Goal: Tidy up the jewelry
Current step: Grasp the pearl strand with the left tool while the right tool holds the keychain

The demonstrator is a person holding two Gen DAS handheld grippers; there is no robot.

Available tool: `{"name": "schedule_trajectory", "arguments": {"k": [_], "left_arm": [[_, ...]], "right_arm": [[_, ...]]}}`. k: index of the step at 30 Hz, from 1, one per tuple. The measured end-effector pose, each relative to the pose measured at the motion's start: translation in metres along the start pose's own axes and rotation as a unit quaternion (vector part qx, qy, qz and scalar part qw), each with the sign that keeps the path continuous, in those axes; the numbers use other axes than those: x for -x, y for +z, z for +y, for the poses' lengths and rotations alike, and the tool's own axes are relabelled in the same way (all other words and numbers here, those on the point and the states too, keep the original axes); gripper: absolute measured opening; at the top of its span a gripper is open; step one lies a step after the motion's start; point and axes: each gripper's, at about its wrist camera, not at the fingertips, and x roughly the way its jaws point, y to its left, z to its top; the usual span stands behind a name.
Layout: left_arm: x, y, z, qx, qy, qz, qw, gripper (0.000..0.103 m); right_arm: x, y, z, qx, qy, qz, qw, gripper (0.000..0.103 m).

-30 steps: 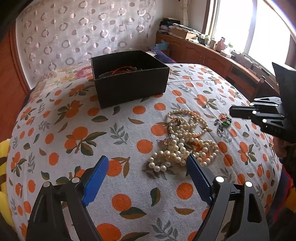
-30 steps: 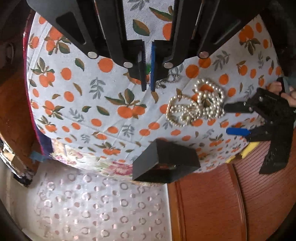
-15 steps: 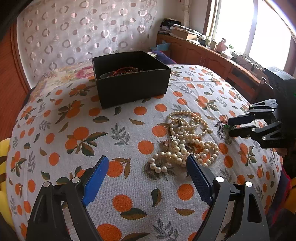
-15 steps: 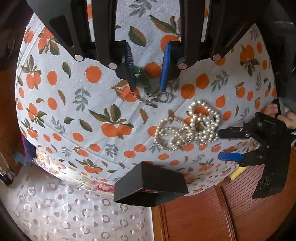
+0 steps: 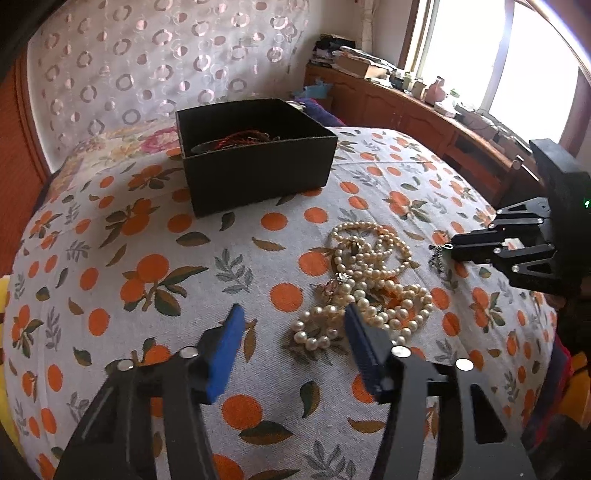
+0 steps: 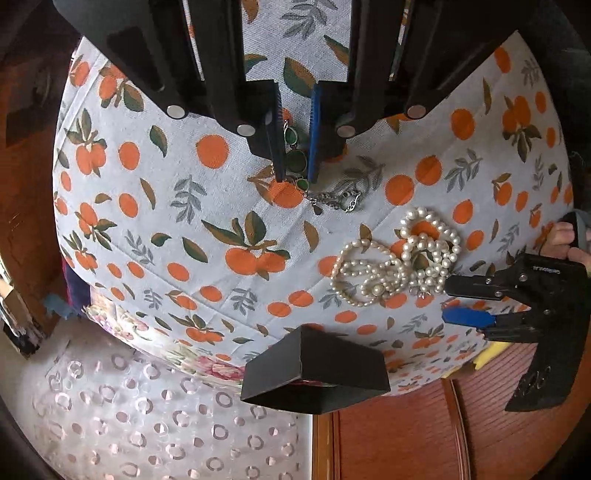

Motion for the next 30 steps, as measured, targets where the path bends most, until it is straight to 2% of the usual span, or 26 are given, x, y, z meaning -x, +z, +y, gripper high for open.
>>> {"name": "schedule_trajectory", "arguments": {"k": [1,3,12,17,19,21,22,25,27,30], "left_arm": [[0.0,0.001,0.0,-0.001,0.002,0.0,1.0,0.047],[0.0,0.002,0.001,-0.003,0.009,0.002,0.9999,0.034],[-0.005,0.001,-0.004,-0.031,0.016,0.03,0.9989,0.034],[-0.012,0.004,-0.02,-0.069,0.018,0.034,0.9968,0.034],[-0.013,0.005,-0.023,-0.078,0.014,0.035,0.9962,0.029],[-0.012,0.005,-0.025,-0.083,-0.003,0.038,0.9958,0.012],[-0.012,0.005,-0.027,-0.084,-0.01,0.04,0.9956,0.01],[-0.012,0.003,-0.032,-0.093,-0.004,0.041,0.9948,0.007],[-0.009,0.002,-0.032,-0.084,-0.014,0.041,0.9955,0.007],[0.002,0.004,-0.033,-0.076,-0.014,0.022,0.9968,0.007]], "right_arm": [[0.0,0.0,0.001,0.001,-0.001,0.0,1.0,0.013],[0.0,0.0,0.0,-0.001,0.001,-0.001,1.0,0.013],[-0.001,0.0,0.001,-0.004,0.007,-0.007,1.0,0.013],[-0.001,0.001,0.0,-0.005,0.006,-0.008,1.0,0.013],[-0.001,0.0,0.0,-0.005,0.006,-0.009,1.0,0.013],[-0.001,0.0,0.0,-0.006,0.007,-0.01,1.0,0.013],[-0.001,0.0,0.0,-0.005,0.007,-0.009,1.0,0.014],[-0.001,0.0,0.0,-0.005,0.007,-0.01,1.0,0.014],[-0.001,0.001,0.0,-0.006,0.007,-0.009,1.0,0.014],[-0.001,0.0,0.0,-0.005,0.003,-0.009,1.0,0.013]]}}
